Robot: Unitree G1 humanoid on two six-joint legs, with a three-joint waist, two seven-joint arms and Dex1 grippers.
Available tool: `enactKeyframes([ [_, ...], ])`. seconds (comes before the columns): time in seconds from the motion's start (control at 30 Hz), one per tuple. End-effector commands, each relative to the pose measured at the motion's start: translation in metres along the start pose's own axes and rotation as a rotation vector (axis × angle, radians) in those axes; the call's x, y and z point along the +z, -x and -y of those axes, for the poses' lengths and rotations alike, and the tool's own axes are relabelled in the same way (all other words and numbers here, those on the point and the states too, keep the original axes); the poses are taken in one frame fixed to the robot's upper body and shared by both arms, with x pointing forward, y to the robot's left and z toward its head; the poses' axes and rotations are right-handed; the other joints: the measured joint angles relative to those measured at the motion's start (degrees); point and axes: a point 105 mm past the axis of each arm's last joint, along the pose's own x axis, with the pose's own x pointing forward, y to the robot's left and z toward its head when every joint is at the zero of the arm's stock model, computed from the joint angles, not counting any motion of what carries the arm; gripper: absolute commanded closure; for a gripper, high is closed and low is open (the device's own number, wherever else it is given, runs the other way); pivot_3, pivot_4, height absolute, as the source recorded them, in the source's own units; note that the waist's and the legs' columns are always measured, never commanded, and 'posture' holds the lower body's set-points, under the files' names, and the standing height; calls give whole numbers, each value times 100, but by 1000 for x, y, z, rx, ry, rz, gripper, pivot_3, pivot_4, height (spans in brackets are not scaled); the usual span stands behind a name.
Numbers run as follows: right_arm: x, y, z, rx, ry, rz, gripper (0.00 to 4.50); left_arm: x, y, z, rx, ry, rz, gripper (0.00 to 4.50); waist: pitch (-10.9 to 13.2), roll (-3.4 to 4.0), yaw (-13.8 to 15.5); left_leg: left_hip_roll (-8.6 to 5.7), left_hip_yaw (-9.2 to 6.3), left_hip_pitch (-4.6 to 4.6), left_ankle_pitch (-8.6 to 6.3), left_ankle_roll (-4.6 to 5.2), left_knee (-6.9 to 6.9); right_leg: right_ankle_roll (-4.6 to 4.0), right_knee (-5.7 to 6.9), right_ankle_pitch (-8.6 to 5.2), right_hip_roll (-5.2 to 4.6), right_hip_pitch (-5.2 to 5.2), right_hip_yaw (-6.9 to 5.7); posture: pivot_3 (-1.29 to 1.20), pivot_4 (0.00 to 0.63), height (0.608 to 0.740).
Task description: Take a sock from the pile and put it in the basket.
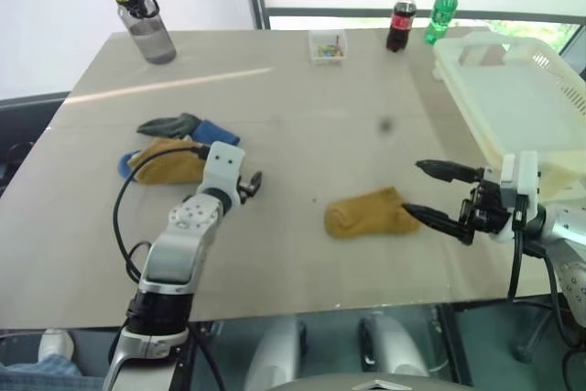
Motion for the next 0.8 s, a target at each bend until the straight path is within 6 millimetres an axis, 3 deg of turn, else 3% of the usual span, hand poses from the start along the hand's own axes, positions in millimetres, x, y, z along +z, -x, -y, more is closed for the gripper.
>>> enactKeyframes([
  [0.03, 5, 1, 0, 7, 40, 19, 685, 5, 4, -6, 34, 0, 19, 987, 0, 0, -1, 0, -1, 1, 0, 0, 0, 0, 1, 0, 0, 0, 0, 0, 150, 740],
  [0.17, 4, 2, 0, 5, 37, 16, 685, 9, 7, -13, 93, 25, 36, 987, 0, 0, -5, 2, -3, 2, 0, 0, 0, 0, 1, 0, -1, 0, 1, 0, 150, 740],
  [0.43, -1, 3, -1, 1, 16, 17, 685, -7, 8, -15, 104, 53, -20, 987, 0, 0, -9, 1, -3, 3, 0, 0, 0, 0, 2, 0, -1, 0, 2, 0, 150, 740],
  [0.53, -2, 4, 0, -2, 10, 19, 685, -9, 7, -15, 100, 79, -30, 1792, -1, 1, -12, 1, -2, 5, 0, 0, 0, 0, 4, 0, -1, 0, 2, 0, 150, 740],
  [0.7, -2, 5, 1, -9, 6, 21, 685, -14, 5, -17, 104, 138, -46, 4127, -1, 1, -11, 1, -2, 6, 0, 0, 0, 0, 6, 0, -1, 0, 2, 0, 150, 740],
  [0.73, -2, 5, 2, -10, 5, 21, 685, -15, 5, -17, 106, 140, -47, 4431, -1, 1, -10, 1, -2, 6, 0, 0, 0, 0, 6, 0, -1, 0, 2, 0, 150, 740],
  [0.8, -3, 6, 2, -14, 4, 18, 685, -16, 5, -18, 108, 140, -50, 4431, -1, 2, -8, 1, -2, 6, 0, 0, 0, 0, 6, 0, -1, 0, 2, 0, 150, 740],
])
